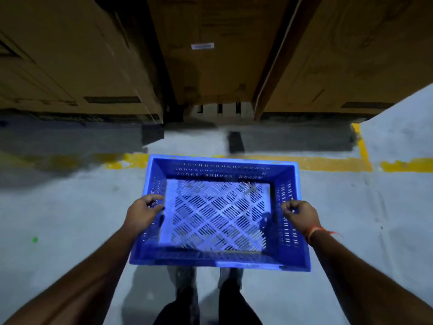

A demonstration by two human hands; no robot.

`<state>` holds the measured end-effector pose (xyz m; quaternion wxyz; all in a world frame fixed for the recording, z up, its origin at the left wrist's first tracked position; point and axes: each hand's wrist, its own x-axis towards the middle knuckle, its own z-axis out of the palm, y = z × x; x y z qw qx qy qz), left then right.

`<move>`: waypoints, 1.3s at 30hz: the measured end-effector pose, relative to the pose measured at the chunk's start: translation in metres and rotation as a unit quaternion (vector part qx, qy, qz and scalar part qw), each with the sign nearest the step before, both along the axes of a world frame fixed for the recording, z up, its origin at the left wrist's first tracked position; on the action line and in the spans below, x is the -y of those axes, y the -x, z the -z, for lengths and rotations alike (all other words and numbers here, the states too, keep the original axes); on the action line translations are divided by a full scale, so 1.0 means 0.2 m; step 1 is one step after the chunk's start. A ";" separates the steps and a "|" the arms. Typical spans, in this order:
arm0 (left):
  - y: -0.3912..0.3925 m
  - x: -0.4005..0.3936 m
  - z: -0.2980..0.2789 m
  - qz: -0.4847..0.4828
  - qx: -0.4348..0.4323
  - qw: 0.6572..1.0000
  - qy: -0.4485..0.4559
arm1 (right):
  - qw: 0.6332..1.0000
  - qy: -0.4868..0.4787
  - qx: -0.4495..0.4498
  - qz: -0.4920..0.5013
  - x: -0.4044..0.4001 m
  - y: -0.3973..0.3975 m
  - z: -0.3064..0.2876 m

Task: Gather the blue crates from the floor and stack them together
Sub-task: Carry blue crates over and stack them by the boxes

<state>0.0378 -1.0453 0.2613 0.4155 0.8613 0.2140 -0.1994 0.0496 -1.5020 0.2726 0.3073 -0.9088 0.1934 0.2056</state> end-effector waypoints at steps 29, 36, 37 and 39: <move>-0.30 0.08 1.06 0.005 0.053 0.996 -0.066 | 0.993 0.093 0.073 -0.025 0.09 -0.46 1.15; -0.29 0.00 1.10 0.013 0.057 0.992 -0.113 | 0.995 0.059 0.077 -0.022 0.05 -0.43 1.16; -0.28 -0.01 1.09 0.011 0.056 0.992 -0.114 | 0.995 0.053 0.081 -0.026 0.03 -0.43 1.16; -0.26 -0.04 1.09 0.013 0.050 0.992 -0.117 | 0.996 0.048 0.073 -0.029 0.00 -0.43 1.16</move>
